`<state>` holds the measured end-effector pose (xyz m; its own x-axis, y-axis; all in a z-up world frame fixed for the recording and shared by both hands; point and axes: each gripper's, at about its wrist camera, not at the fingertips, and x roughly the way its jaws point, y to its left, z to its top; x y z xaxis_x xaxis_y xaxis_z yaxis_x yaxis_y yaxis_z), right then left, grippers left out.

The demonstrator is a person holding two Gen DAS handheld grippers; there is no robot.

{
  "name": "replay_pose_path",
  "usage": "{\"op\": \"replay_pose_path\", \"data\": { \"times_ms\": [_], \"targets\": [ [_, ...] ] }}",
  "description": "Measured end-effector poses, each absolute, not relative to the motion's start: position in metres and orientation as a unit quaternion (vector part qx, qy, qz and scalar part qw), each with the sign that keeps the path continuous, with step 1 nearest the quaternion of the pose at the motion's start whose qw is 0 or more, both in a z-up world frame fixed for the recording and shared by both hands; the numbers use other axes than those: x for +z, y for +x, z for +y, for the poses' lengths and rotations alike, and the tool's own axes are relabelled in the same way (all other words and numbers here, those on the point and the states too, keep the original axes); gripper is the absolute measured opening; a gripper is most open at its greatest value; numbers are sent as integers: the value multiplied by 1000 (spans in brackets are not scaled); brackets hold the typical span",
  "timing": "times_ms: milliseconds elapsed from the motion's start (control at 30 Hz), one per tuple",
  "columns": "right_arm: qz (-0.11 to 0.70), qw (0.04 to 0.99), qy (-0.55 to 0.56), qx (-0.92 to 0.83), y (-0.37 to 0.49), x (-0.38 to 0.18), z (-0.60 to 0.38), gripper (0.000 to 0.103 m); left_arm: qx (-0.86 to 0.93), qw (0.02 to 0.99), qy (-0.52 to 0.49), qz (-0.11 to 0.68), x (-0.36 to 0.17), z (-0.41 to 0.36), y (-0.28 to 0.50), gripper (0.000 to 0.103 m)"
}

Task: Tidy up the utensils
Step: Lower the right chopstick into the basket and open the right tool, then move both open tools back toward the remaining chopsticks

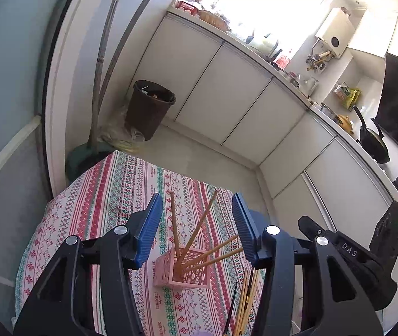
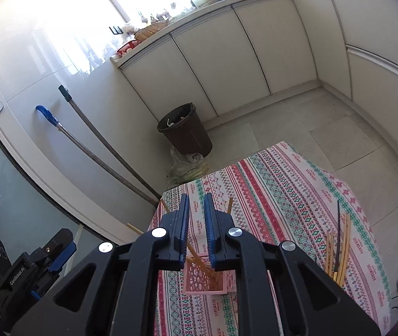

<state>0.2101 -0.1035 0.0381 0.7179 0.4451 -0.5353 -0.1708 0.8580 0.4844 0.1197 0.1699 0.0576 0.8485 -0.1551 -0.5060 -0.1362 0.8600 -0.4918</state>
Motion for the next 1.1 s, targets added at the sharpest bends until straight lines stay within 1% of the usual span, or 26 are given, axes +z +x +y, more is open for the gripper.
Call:
{"op": "replay_pose_path", "data": {
  "times_ms": [67,200,267,333,400,433,500,533,600,633,700,767,867,1000,1033,1100],
  "targets": [
    [336,903,208,169,208,38,-106,17,-5,927,-255,275,59,165,117,51],
    [331,911,184,165,200,41,-102,17,7,934,-234,268,63,157,114,61],
    [324,918,165,158,194,43,-99,17,8,936,-225,269,63,152,115,62],
    [316,925,146,150,187,45,-98,20,9,938,-214,273,61,146,117,65],
    [309,931,133,140,181,45,-100,28,19,940,-200,275,59,139,117,70],
    [306,934,127,135,178,45,-101,29,23,942,-192,275,58,135,117,71],
    [304,938,114,124,174,43,-103,39,33,944,-176,276,54,128,116,79],
    [301,940,109,118,171,42,-104,45,38,945,-169,277,52,124,115,82],
    [299,944,98,105,167,40,-106,51,46,947,-156,277,49,117,115,87],
    [299,945,93,98,165,38,-108,51,50,947,-151,278,48,114,115,88],
    [299,946,86,88,161,36,-113,56,55,948,-140,281,44,109,115,89],
    [294,950,80,72,157,33,-118,64,58,947,-136,285,40,105,115,90],
    [289,954,64,51,152,30,-125,69,55,946,-127,294,36,95,114,92],
    [289,955,60,30,147,27,-137,80,54,946,-113,299,30,82,110,95],
    [291,955,58,25,146,25,-139,81,53,946,-109,301,28,78,109,95],
    [299,953,50,19,145,21,-143,87,52,946,-103,303,25,72,108,96]
  ]
}}
